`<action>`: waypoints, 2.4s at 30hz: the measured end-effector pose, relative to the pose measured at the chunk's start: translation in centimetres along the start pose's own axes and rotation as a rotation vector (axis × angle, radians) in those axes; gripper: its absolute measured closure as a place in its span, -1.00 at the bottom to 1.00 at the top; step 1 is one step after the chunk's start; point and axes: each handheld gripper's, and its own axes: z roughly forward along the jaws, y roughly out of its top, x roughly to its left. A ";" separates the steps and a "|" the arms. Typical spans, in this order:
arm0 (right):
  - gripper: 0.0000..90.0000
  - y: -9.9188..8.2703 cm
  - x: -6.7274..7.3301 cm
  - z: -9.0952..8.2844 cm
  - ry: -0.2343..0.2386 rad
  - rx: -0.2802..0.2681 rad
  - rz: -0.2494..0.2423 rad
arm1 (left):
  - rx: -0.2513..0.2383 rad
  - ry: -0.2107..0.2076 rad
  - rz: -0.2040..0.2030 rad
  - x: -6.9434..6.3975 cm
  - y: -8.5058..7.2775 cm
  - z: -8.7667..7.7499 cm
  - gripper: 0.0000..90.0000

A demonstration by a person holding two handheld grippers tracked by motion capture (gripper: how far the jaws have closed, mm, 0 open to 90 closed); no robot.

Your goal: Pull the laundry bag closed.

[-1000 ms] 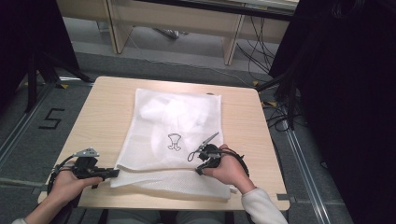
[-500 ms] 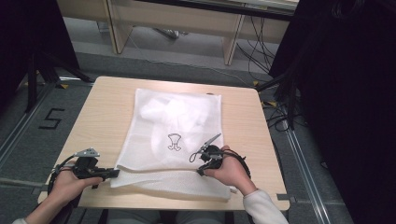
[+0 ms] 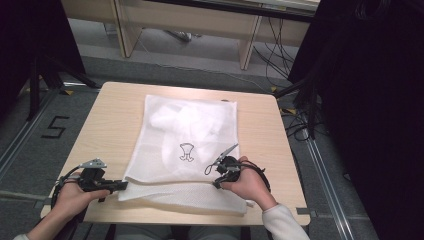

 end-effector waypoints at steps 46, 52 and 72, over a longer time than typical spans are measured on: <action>0.84 -1.7 -1.0 -1.1 -0.006 -0.033 0.051 | -0.008 0.002 0.015 -0.1 0.0 0.0 0.89; 0.84 -1.7 -0.8 -1.2 0.000 -0.031 0.070 | -0.011 0.003 0.010 -0.2 0.0 0.0 0.89; 0.84 -2.6 -1.3 -1.4 -0.002 -0.030 0.048 | -0.029 0.008 0.018 -0.2 -0.1 0.2 0.89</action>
